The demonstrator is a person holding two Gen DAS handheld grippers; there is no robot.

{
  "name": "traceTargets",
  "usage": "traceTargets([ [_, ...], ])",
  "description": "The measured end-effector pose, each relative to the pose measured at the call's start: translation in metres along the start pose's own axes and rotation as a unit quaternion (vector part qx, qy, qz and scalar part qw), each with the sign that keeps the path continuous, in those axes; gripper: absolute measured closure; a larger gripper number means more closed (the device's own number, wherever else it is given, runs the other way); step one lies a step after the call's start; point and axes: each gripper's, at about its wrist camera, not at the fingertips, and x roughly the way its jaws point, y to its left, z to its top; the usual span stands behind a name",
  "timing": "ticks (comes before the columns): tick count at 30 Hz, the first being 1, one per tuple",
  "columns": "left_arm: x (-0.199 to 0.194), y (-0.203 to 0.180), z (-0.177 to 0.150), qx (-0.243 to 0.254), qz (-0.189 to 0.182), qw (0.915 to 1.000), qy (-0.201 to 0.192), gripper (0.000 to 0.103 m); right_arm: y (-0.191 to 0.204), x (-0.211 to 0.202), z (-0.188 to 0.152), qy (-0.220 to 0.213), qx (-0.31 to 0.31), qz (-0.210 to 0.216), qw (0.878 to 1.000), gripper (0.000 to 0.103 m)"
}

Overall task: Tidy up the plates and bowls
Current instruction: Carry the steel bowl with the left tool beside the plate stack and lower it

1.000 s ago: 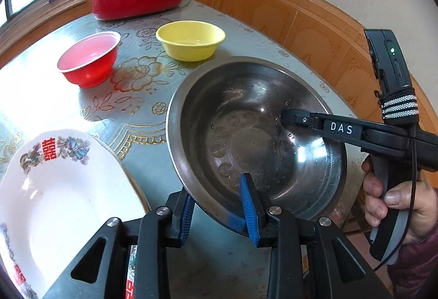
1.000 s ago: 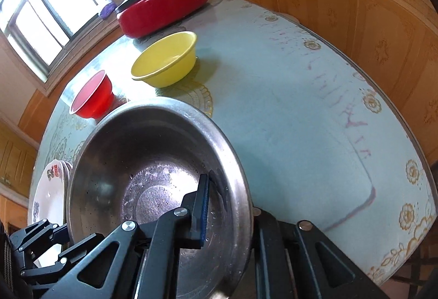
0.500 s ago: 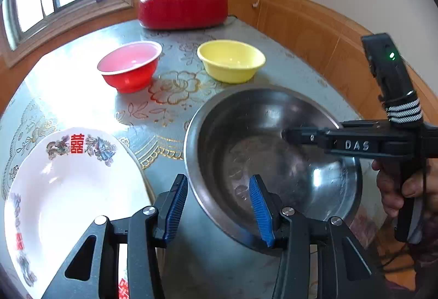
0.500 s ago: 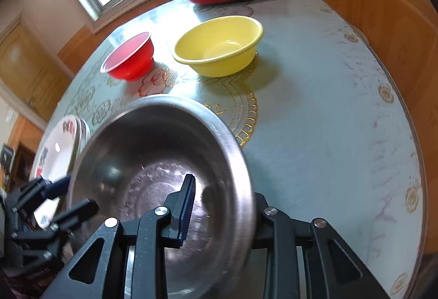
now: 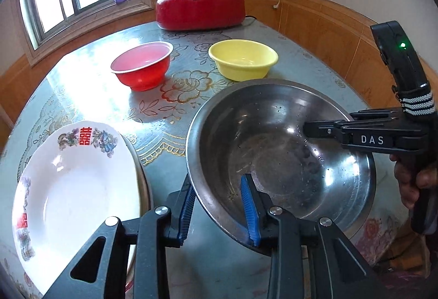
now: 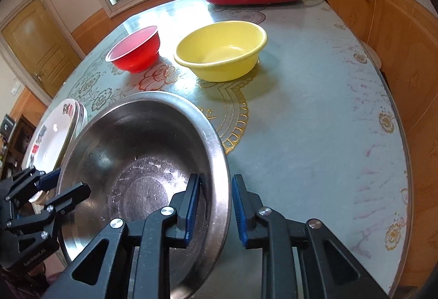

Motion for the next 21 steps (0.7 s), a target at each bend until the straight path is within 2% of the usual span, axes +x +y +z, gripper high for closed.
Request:
traceTargets([
  [5,-0.004,0.005,0.003,-0.005,-0.012,0.9999,-0.005,0.067,-0.003,-0.003,-0.002,0.002,-0.010,0.003,1.000,0.080],
  [9,-0.010,0.011,0.002,-0.015,-0.013,0.9997,-0.014,0.067,0.003,-0.005,-0.005,0.007,-0.042,-0.012,0.999,0.080],
  [15,-0.013,0.014,0.002,-0.018,-0.014,0.9996,-0.016,0.067,0.003,-0.006,-0.006,0.014,-0.047,-0.022,0.999,0.080],
  [17,-0.014,0.013,0.002,-0.016,-0.018,0.9996,-0.014,0.068,0.003,-0.006,-0.006,0.018,-0.045,-0.014,0.999,0.080],
  [21,-0.017,0.012,0.004,-0.017,-0.034,0.9991,-0.015,0.068,-0.007,-0.013,-0.003,-0.001,-0.013,0.010,1.000,0.072],
])
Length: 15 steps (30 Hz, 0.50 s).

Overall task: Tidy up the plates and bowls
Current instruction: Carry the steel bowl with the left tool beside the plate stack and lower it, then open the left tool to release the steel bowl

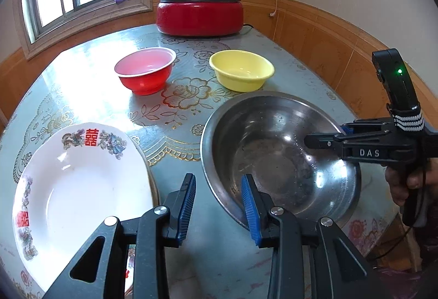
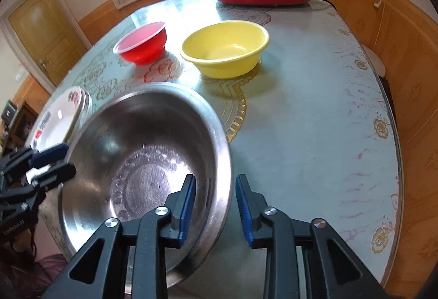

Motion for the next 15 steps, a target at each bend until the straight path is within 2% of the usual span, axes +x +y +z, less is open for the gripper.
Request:
traceTargets([
  [4,-0.006,0.000,0.008,0.000,-0.017,0.9998,-0.013,0.068,-0.007,-0.013,0.005,-0.027,0.018,0.021,0.999,0.067],
  [10,-0.001,0.007,0.021,-0.021,-0.031,0.9993,-0.004,0.067,-0.010,-0.024,0.015,-0.057,0.021,0.036,0.997,0.066],
  [15,0.003,0.010,0.041,-0.032,-0.035,0.9989,-0.006,0.067,-0.020,-0.027,0.031,-0.076,0.063,0.048,0.994,0.066],
])
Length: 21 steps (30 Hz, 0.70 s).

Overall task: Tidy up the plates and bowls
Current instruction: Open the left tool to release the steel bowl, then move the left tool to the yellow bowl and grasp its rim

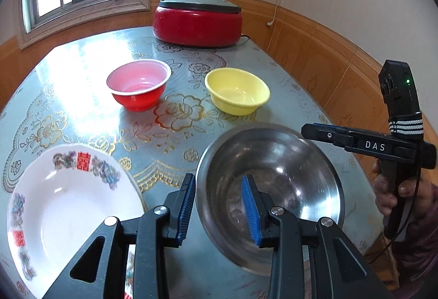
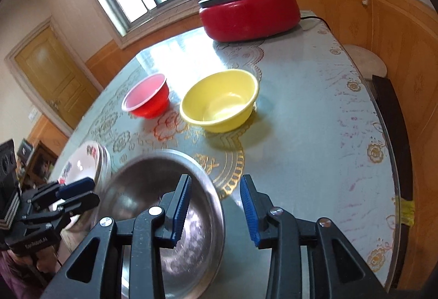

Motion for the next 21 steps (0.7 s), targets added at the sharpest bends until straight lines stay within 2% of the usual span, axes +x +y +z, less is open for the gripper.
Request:
traceTargets([
  [3,0.000,0.000,0.013,0.000,0.001,1.0000,-0.009,0.068,-0.006,0.000,0.007,-0.011,0.027,0.002,1.000,0.067],
  [6,0.006,-0.001,0.026,0.006,0.007,0.9999,-0.013,0.068,-0.010,0.005,0.012,-0.011,0.039,0.004,0.999,0.073],
  [10,0.024,0.003,0.043,-0.011,0.015,0.9998,0.008,0.068,-0.015,0.013,0.023,-0.015,0.048,-0.007,0.999,0.082],
  [15,0.047,0.006,0.062,-0.028,0.015,0.9989,0.034,0.068,-0.018,0.028,0.044,-0.010,0.048,-0.014,0.999,0.082],
  [17,0.057,0.007,0.070,-0.039,-0.001,0.9983,0.043,0.068,-0.021,0.035,0.052,-0.007,0.054,-0.017,0.998,0.082],
  [21,0.075,0.006,0.088,-0.041,0.002,0.9984,0.038,0.068,-0.027,0.048,0.064,-0.008,0.061,-0.014,0.998,0.081],
])
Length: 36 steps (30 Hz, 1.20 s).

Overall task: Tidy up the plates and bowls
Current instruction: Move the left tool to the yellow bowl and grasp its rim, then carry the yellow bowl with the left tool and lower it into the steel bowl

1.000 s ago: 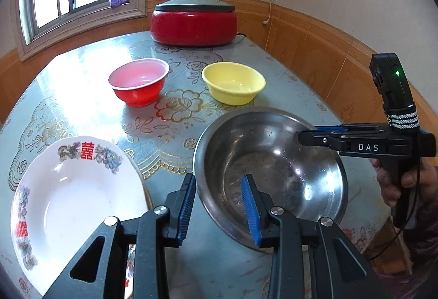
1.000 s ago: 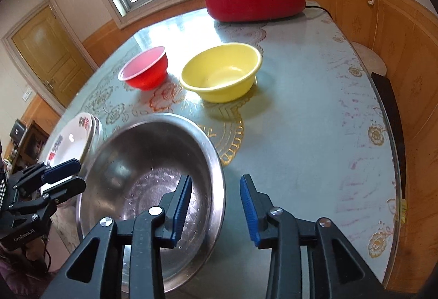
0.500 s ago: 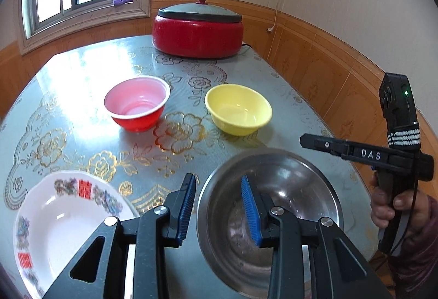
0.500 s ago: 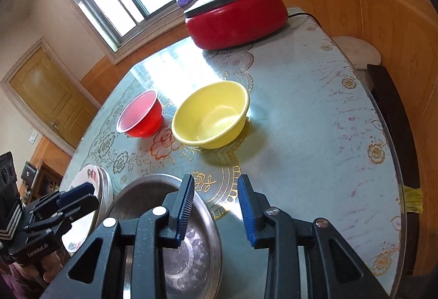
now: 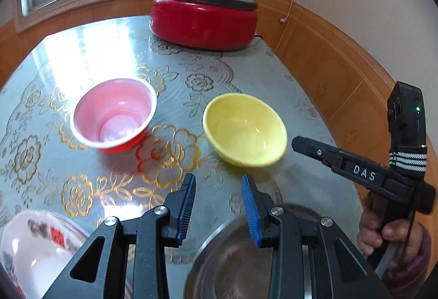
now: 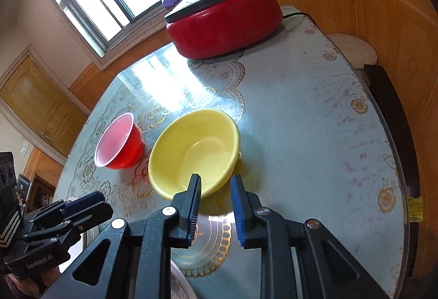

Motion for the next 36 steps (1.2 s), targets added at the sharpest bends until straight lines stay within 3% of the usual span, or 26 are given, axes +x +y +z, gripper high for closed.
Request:
traceTargets([
  [13,0.064,0.005,0.037,-0.017,-0.004,0.9988,0.046,0.068,-0.012,0.033,0.015,0.008,0.017,-0.009,1.000,0.082],
  [15,0.072,0.002,0.039,-0.011,-0.002,0.9988,0.048,0.080,-0.011,0.039,0.014,0.011,0.012,-0.003,1.000,0.090],
  [17,0.073,0.000,0.038,-0.003,0.004,0.9989,0.046,0.083,-0.008,0.038,0.013,0.006,0.003,-0.018,1.000,0.090],
  [28,0.000,-0.011,0.015,0.027,-0.015,0.9993,-0.021,0.083,0.016,-0.012,0.011,-0.031,-0.025,0.014,0.999,0.093],
  [36,-0.061,-0.009,-0.021,0.044,-0.040,0.9967,-0.056,0.083,0.049,-0.058,-0.016,-0.042,-0.079,0.046,0.995,0.093],
])
